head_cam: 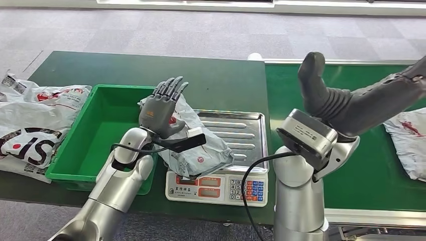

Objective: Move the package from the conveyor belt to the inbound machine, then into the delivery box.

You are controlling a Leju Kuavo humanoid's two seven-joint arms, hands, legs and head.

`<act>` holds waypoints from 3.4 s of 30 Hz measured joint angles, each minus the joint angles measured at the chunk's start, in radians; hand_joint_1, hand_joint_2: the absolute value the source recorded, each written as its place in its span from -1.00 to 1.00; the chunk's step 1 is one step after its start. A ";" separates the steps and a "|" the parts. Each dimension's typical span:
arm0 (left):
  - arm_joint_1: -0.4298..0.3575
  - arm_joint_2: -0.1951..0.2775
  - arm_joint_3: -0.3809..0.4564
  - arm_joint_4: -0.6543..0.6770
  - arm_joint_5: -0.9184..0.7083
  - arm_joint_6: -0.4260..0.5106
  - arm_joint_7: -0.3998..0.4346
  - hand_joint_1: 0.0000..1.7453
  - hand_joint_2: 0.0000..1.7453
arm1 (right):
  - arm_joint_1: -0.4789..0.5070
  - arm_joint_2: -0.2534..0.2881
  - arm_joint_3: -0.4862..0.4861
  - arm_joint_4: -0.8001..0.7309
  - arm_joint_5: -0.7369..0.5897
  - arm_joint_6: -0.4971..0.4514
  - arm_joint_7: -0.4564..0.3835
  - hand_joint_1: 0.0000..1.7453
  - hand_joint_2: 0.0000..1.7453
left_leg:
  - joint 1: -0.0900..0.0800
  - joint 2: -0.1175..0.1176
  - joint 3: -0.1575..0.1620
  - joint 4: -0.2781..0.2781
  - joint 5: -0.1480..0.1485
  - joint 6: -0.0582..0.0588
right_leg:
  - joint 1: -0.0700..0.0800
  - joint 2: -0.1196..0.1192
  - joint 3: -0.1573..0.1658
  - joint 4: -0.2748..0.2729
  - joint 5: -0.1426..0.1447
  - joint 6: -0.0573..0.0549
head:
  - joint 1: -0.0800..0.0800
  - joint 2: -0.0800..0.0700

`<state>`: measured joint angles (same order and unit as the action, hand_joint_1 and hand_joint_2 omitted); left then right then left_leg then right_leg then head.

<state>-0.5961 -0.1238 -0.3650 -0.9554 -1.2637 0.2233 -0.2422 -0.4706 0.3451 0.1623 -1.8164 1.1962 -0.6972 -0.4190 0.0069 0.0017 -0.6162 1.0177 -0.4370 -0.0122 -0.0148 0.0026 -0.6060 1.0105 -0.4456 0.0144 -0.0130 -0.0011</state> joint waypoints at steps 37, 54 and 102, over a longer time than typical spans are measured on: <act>-0.193 0.002 -0.061 0.428 0.032 -0.250 -0.101 1.00 1.00 | -0.006 0.000 -0.016 0.108 0.040 0.000 0.041 -1.00 1.00 | 0.000 -0.002 0.001 0.000 0.000 0.000 | 0.000 -0.001 0.002 0.000 0.000 0.000 | 0.000 0.000; -0.145 0.044 -0.041 0.140 -0.048 0.227 0.161 1.00 1.00 | 0.035 -0.006 -0.020 0.073 0.071 -0.002 0.075 -1.00 1.00 | 0.000 -0.001 -0.001 0.000 0.000 0.000 | 0.001 -0.001 0.000 0.000 0.000 0.000 | 0.000 0.000; -0.008 0.075 0.343 -0.059 0.313 0.441 -0.078 -1.00 -1.00 | 0.034 -0.005 -0.034 0.090 0.005 0.000 0.029 -1.00 1.00 | 0.000 -0.001 -0.002 0.000 -0.001 0.000 | 0.000 0.000 -0.001 0.000 -0.001 0.000 | 0.000 0.000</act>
<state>-0.6036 -0.0488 -0.0215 -1.0142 -0.9503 0.6647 -0.3203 -0.4364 0.3404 0.1287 -1.7267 1.2011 -0.6977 -0.3905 0.0072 0.0004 -0.6178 1.0176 -0.4377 -0.0122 -0.0145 0.0025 -0.6065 1.0108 -0.4465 0.0139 -0.0130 -0.0011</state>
